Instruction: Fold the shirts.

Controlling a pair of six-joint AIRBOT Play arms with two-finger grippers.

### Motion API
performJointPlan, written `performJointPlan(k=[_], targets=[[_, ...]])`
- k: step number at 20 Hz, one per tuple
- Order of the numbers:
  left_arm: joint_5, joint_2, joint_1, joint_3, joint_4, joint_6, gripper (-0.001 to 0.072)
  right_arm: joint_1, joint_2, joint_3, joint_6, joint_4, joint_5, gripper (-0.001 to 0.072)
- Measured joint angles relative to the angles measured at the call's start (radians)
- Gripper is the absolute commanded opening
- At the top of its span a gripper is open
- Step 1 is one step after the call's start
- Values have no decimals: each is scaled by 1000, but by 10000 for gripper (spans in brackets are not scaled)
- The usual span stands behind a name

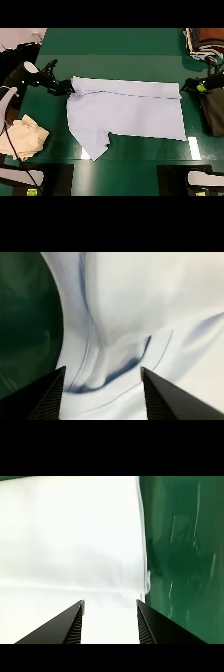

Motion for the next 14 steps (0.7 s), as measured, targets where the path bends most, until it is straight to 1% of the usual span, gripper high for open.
performJointPlan(k=[3,6,10,12,14], targets=[[-73,124,0,-89,75,-27,540,-28,83,-9,1,4,49,385],[-105,288,0,-291,87,-49,540,-39,157,-13,1,8,73,385],[-76,483,0,-593,13,-69,540,-31,209,-14,2,12,83,385],[-49,542,0,-705,-43,-71,540,-16,219,-14,2,14,86,385],[-20,574,0,-790,-106,-55,540,3,224,-14,2,15,87,385]])
